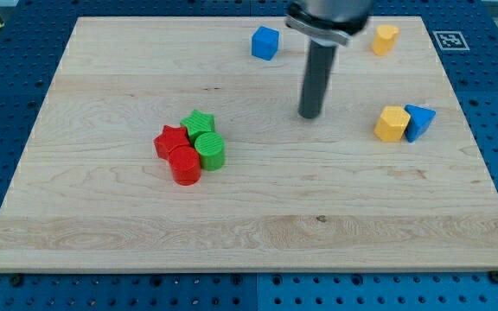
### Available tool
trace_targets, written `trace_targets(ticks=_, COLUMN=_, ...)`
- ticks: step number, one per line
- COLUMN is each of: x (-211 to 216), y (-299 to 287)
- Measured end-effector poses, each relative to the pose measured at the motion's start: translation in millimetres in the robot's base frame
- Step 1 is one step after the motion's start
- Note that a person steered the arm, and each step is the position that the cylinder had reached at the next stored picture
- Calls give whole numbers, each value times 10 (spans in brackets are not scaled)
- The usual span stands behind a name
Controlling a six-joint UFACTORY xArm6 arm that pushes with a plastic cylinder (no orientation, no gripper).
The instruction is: Move the blue cube slightly to the right
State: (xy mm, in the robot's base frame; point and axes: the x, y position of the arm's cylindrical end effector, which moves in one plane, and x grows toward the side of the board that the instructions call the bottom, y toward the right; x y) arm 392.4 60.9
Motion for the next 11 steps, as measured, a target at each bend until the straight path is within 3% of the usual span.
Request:
trace_targets(ticks=2, x=-760, y=-1189)
trace_targets(ticks=3, x=-1130, y=-1112)
trace_targets(ticks=5, x=-996, y=-301)
trace_targets(ticks=6, x=-976, y=-498)
trace_targets(ticks=7, x=-1362, y=-892)
trace_targets(ticks=8, x=-1635, y=-809)
trace_targets(ticks=10, x=-690, y=358)
trace_targets(ticks=11, x=-499, y=556)
